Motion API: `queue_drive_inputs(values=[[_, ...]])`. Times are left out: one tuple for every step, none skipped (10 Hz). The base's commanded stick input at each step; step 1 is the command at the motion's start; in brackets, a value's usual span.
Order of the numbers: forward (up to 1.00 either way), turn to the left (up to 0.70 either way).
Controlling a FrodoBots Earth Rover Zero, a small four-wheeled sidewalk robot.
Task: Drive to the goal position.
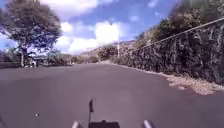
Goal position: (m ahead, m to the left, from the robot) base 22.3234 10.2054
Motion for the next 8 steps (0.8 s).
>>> queue_drive_inputs(values=[[0.63, -0.32], [0.63, -0.32], [0.63, -0.12], [0.63, -0.07], [0.63, -0.02], [0.63, 0.0], [0.63, 0.0], [0.63, 0.0]])
